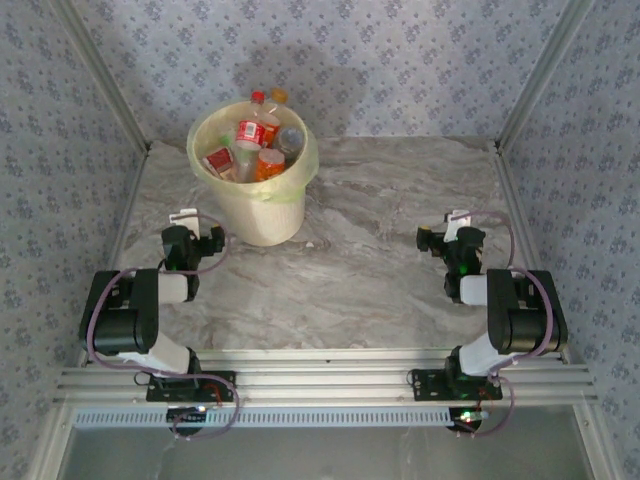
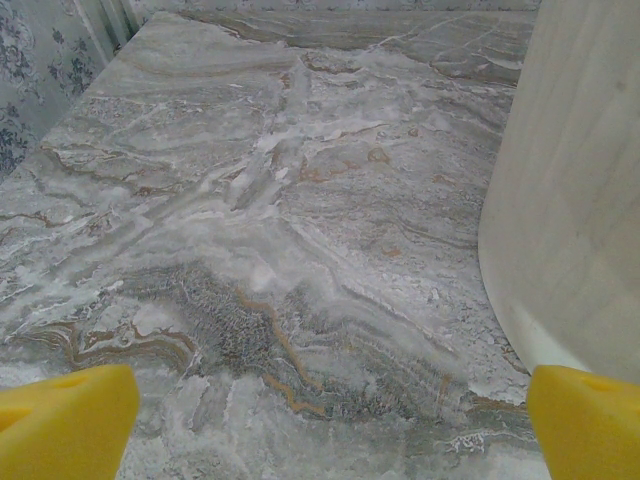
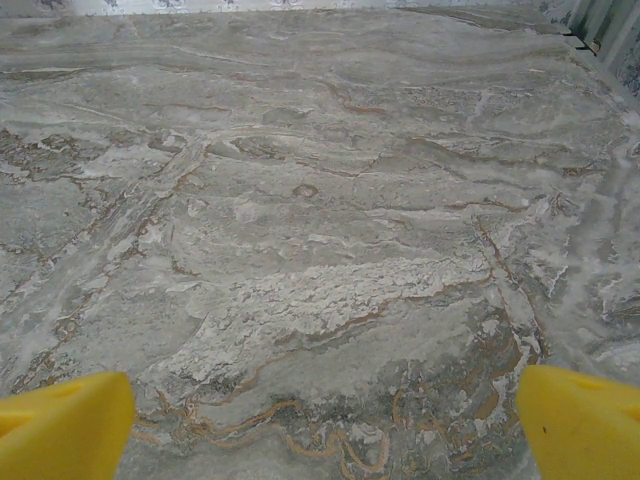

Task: Put the plastic bottles in the bin

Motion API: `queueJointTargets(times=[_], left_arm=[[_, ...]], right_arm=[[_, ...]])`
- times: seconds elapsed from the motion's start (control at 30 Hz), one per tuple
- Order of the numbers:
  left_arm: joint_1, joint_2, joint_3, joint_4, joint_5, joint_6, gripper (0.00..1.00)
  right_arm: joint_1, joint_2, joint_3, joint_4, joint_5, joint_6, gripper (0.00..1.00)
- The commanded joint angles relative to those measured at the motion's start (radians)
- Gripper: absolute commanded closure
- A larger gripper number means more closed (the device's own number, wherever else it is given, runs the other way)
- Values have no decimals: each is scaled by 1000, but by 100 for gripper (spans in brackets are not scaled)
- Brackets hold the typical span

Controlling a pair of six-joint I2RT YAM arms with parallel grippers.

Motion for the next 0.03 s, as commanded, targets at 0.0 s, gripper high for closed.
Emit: queueJointTargets(times=[0.0], left_arm=[[0,7,13,4,19,-12,0]], right_arm=[[2,5,22,-18,-1,-10,0]])
